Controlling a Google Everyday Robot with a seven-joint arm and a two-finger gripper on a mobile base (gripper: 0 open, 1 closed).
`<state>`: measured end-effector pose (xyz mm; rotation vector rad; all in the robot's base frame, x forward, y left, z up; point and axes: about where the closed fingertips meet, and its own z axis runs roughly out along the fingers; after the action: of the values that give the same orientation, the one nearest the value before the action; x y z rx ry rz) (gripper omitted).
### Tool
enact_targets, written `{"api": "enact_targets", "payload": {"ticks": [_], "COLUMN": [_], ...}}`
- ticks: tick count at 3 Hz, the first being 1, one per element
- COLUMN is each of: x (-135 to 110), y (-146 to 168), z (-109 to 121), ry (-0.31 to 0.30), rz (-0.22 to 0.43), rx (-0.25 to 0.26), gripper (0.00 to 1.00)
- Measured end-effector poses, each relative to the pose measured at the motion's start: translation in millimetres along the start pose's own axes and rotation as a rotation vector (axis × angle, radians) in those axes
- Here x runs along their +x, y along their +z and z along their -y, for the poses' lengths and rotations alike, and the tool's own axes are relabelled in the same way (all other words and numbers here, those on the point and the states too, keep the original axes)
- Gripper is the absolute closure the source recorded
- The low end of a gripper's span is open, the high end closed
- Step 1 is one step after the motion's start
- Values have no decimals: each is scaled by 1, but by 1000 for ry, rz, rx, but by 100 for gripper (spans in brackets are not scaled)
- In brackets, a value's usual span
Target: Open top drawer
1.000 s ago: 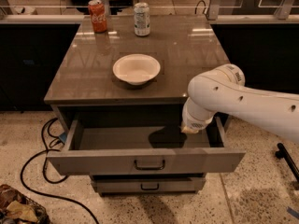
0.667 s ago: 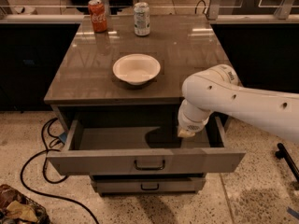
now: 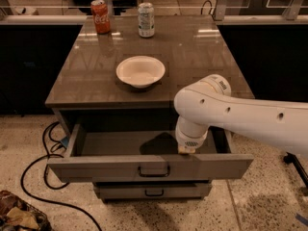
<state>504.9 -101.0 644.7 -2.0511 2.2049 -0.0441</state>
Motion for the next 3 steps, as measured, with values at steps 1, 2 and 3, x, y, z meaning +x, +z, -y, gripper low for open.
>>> {"api": "enact_targets", "payload": {"ticks": [1,2,3], "x": [-6,-7,-8], "y": [-5,-15,-22], "z": [-28,-51,-67], "ry": [2,16,10], "rz": [-47,-97,-138], "rx": [-36,-47,-62], "gripper": [100,100,82]}}
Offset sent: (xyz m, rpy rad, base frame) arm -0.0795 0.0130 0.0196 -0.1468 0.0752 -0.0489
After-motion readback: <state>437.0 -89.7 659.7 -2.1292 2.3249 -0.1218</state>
